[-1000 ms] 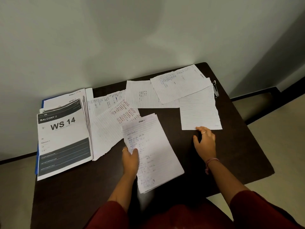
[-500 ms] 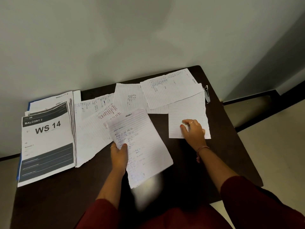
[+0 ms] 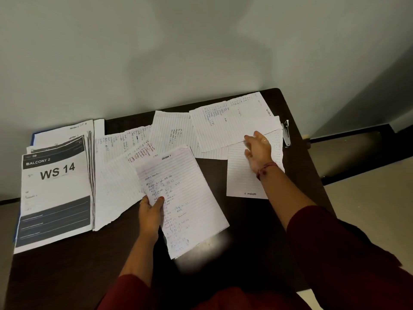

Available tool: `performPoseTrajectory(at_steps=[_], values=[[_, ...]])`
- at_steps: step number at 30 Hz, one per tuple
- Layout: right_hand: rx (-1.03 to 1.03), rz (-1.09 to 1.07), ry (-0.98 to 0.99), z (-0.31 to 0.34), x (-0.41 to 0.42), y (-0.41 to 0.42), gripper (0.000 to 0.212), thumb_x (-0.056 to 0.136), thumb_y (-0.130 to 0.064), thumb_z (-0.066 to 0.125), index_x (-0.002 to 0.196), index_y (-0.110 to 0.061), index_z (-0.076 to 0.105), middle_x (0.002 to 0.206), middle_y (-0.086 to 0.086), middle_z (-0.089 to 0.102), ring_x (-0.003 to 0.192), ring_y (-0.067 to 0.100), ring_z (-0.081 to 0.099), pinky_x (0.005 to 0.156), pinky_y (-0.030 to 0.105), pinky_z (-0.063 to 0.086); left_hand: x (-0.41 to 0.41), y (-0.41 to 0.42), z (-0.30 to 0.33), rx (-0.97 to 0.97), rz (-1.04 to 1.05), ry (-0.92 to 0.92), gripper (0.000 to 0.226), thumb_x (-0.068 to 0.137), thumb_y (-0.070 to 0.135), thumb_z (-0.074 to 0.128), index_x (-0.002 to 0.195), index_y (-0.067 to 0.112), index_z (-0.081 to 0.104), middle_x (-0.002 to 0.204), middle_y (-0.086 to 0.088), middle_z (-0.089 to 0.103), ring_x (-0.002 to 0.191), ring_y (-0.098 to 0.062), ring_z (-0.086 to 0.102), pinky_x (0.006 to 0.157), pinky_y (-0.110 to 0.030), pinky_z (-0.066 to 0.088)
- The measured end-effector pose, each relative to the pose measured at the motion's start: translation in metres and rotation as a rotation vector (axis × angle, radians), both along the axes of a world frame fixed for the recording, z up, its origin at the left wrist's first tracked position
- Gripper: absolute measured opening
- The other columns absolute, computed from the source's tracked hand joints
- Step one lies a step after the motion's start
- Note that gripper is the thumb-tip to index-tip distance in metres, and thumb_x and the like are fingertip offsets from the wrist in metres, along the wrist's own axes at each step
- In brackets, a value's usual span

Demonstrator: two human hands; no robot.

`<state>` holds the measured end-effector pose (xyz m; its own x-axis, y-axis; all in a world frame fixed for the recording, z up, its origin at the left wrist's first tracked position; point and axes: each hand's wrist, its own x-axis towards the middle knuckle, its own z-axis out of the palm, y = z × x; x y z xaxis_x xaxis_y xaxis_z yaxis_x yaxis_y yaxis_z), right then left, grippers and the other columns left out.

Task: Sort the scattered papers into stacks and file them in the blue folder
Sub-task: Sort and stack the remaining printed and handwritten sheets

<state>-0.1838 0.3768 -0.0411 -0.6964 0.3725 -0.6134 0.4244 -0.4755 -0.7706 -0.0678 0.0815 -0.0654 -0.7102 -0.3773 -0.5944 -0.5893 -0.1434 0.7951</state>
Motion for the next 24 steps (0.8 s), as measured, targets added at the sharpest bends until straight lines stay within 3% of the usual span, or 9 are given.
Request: performPoseTrajectory(at_steps=[2, 4, 7, 10, 14, 16, 20, 22, 24], values=[[-0.157, -0.087, 0.004, 0.005, -0.008, 0.002, 0.04, 0.089, -0.004, 0.059, 0.123, -0.023, 0.049, 0.098, -0.002, 0.058, 0.072, 0.002, 0.059, 0.05, 0.014, 0.041, 0.0, -0.001, 0.0, 0.042, 0.021, 0.005, 0.036, 0.094, 0.0, 0.054, 0.13, 0.002, 0.049, 0.125, -0.01, 0.062, 0.111, -0.026, 0.061, 0.1, -0.044, 0.047], [-0.264, -0.154, 0.006, 0.007, -0.013, 0.003, 0.03, 0.09, -0.004, 0.058, 0.112, -0.024, 0.051, 0.085, -0.004, 0.056, 0.056, 0.0, 0.054, 0.045, 0.013, 0.038, -0.001, 0.0, 0.002, 0.061, 0.023, 0.01, 0.037, 0.094, -0.002, 0.052, 0.13, 0.0, 0.048, 0.126, -0.012, 0.061, 0.112, -0.028, 0.061, 0.101, -0.045, 0.046], [-0.348, -0.19, 0.009, 0.007, -0.015, 0.002, 0.025, 0.089, -0.006, 0.061, 0.109, -0.021, 0.055, 0.086, -0.005, 0.059, 0.07, 0.002, 0.055, 0.048, 0.014, 0.039, 0.0, -0.001, 0.0, 0.089, 0.036, 0.011, 0.037, 0.094, -0.003, 0.052, 0.13, 0.001, 0.049, 0.126, -0.013, 0.061, 0.114, -0.029, 0.06, 0.103, -0.048, 0.044], [-0.292, -0.163, 0.018, 0.009, -0.019, -0.001, 0.036, 0.086, -0.003, 0.063, 0.119, -0.016, 0.058, 0.095, -0.001, 0.061, 0.071, 0.003, 0.052, 0.046, 0.011, 0.042, 0.0, 0.0, 0.0, 0.102, 0.038, 0.015, 0.038, 0.094, -0.003, 0.052, 0.131, 0.002, 0.048, 0.127, -0.013, 0.06, 0.115, -0.028, 0.06, 0.104, -0.047, 0.044], [-0.238, -0.139, 0.103, 0.014, -0.028, -0.003, 0.047, 0.086, 0.0, 0.065, 0.13, -0.005, 0.051, 0.119, 0.011, 0.061, 0.099, 0.016, 0.062, 0.088, 0.027, 0.053, 0.0, 0.002, 0.003, 0.119, 0.038, 0.028, 0.035, 0.094, -0.004, 0.051, 0.128, 0.004, 0.051, 0.123, -0.009, 0.062, 0.112, -0.024, 0.061, 0.099, -0.04, 0.046], [-0.149, -0.111, 0.104, 0.016, -0.032, 0.0, 0.043, 0.086, 0.001, 0.064, 0.128, -0.004, 0.053, 0.117, 0.012, 0.062, 0.094, 0.015, 0.064, 0.092, 0.03, 0.052, 0.0, 0.001, 0.004, 0.131, 0.041, 0.034, 0.036, 0.094, -0.004, 0.051, 0.129, 0.004, 0.05, 0.123, -0.009, 0.063, 0.112, -0.024, 0.061, 0.099, -0.039, 0.046], [0.173, -0.062, 0.046, 0.016, -0.033, 0.017, 0.025, 0.085, 0.0, 0.064, 0.11, -0.003, 0.066, 0.087, 0.004, 0.067, 0.063, 0.007, 0.059, 0.08, 0.027, 0.056, -0.001, -0.001, 0.004, 0.135, 0.025, 0.025, 0.031, 0.094, -0.004, 0.051, 0.123, 0.008, 0.052, 0.119, -0.007, 0.064, 0.105, -0.02, 0.064, 0.097, -0.04, 0.047], [0.334, -0.039, 0.04, 0.017, -0.026, 0.028, 0.013, 0.085, -0.006, 0.066, 0.097, -0.002, 0.07, 0.067, -0.007, 0.065, 0.055, -0.001, 0.056, 0.066, 0.016, 0.052, -0.001, -0.003, 0.003, 0.132, 0.016, 0.024, 0.03, 0.094, -0.004, 0.052, 0.122, 0.009, 0.053, 0.119, -0.007, 0.064, 0.105, -0.021, 0.064, 0.096, -0.04, 0.048], [0.445, -0.02, 0.048, 0.019, -0.013, 0.038, 0.01, 0.084, -0.007, 0.068, 0.092, -0.002, 0.07, 0.064, -0.008, 0.063, 0.055, -0.003, 0.055, 0.055, 0.007, 0.046, -0.001, -0.004, 0.002, 0.122, 0.008, 0.028, 0.032, 0.094, -0.003, 0.052, 0.124, 0.007, 0.052, 0.122, -0.009, 0.063, 0.109, -0.024, 0.063, 0.097, -0.042, 0.048]])
